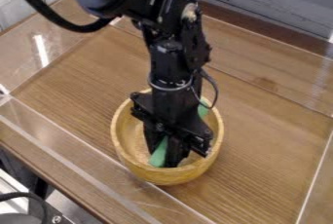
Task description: Remove the green block from inside the brown bowl and put it on the table
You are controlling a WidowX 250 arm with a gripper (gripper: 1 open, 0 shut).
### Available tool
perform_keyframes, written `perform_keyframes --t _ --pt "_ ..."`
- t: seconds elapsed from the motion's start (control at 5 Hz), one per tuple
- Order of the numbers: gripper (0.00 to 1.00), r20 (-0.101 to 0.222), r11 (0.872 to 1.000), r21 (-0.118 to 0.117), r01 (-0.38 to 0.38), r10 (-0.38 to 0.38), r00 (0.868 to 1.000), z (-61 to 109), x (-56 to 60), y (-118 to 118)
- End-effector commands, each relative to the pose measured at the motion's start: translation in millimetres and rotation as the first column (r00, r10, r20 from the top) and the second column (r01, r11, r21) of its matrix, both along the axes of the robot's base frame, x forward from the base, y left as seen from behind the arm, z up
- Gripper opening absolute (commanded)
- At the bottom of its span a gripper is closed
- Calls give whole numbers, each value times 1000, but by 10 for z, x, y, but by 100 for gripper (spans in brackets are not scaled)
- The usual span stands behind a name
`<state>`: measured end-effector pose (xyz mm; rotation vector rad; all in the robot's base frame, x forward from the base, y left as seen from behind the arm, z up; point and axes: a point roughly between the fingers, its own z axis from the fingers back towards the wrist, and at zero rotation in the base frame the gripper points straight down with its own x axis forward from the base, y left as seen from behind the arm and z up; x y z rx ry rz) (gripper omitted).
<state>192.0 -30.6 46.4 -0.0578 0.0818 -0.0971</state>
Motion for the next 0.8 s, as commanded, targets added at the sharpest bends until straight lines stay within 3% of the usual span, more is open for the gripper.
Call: perform_keyframes --t 0.0,0.6 --pt "0 56 1000 -15 -10 10 998 191 119 10" --pt "0 81 999 -33 -28 31 996 456 161 39"
